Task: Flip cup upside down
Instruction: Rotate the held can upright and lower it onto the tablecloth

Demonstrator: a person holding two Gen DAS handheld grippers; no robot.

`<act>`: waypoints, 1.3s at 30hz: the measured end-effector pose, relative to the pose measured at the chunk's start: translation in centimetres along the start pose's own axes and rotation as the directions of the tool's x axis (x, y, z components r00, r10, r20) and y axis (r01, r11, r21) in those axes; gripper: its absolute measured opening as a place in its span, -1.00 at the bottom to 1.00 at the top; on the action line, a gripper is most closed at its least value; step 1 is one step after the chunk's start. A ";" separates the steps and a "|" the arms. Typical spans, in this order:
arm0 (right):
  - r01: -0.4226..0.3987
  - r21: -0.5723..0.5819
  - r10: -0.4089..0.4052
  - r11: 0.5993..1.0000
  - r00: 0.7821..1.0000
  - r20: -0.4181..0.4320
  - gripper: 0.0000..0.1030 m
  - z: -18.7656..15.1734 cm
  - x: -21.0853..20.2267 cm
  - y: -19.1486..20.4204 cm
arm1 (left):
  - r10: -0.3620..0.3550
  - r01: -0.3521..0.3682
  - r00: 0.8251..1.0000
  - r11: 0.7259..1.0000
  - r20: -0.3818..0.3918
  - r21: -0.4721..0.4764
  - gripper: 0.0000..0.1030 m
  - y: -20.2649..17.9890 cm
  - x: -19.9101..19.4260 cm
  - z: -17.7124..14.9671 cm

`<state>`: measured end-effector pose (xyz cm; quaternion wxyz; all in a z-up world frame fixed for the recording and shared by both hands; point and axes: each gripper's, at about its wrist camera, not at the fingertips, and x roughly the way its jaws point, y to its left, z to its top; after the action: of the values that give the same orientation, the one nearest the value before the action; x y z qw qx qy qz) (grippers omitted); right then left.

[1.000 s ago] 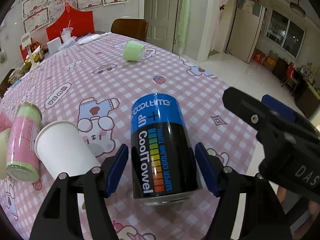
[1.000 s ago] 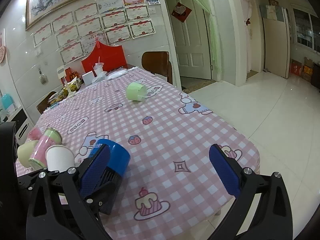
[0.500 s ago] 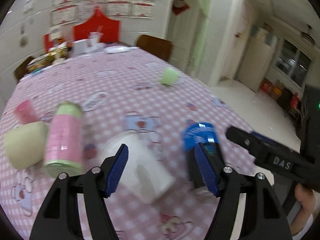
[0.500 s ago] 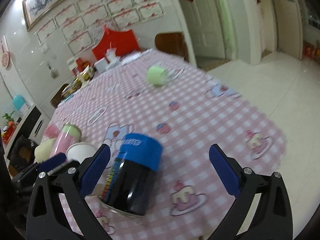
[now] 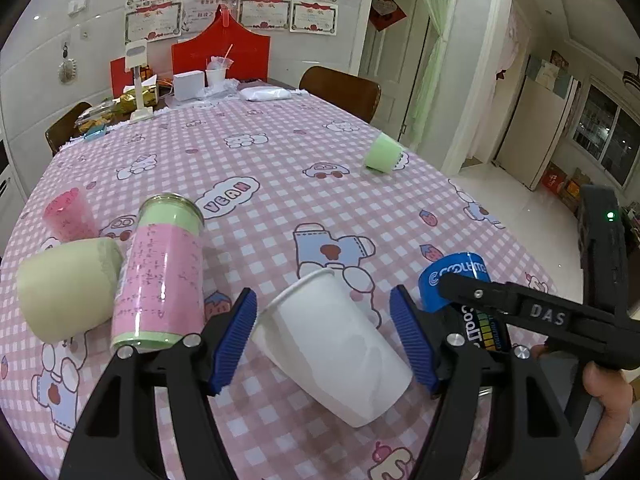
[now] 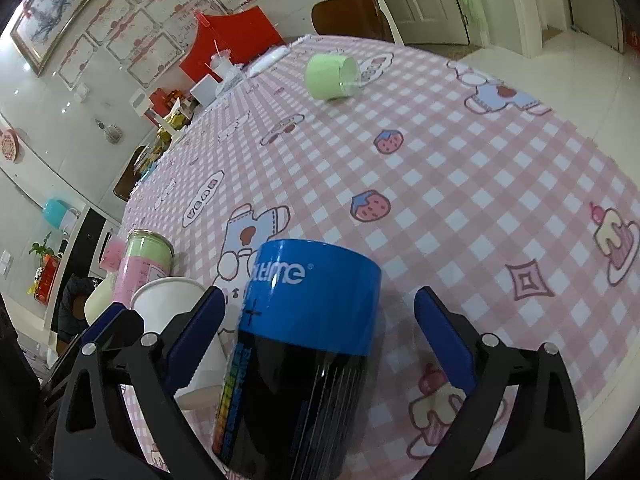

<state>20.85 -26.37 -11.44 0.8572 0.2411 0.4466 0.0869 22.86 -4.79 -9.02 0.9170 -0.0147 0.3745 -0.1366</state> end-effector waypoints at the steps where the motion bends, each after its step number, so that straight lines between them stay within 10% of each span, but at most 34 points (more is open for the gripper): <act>1: -0.013 0.005 0.013 1.000 1.000 -0.011 0.54 0.0 0.2 -0.1 | 0.001 -0.001 1.000 1.000 -0.001 -0.001 0.33 0.0 0.1 0.0; 13: 0.045 -0.117 -0.040 0.992 0.998 0.044 0.36 0.0 -0.9 2.2 | 0.009 -0.008 1.000 1.000 0.005 -0.016 0.33 0.2 0.2 -0.1; 26: 0.278 -0.346 -0.180 0.896 0.940 0.288 0.30 -0.8 -3.2 6.1 | 0.047 -0.047 0.999 0.999 0.023 -0.024 0.33 -0.1 -0.5 -0.5; 39: 0.322 -0.425 -0.190 0.846 0.927 0.324 0.28 -2.2 -2.6 7.5 | 0.082 -0.081 0.996 0.996 0.026 -0.038 0.33 0.5 -1.1 -1.0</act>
<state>18.08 -20.06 -6.93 0.9462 -0.0268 0.3196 0.0430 21.49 -3.97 -9.03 0.9265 -0.0183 0.3644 -0.0917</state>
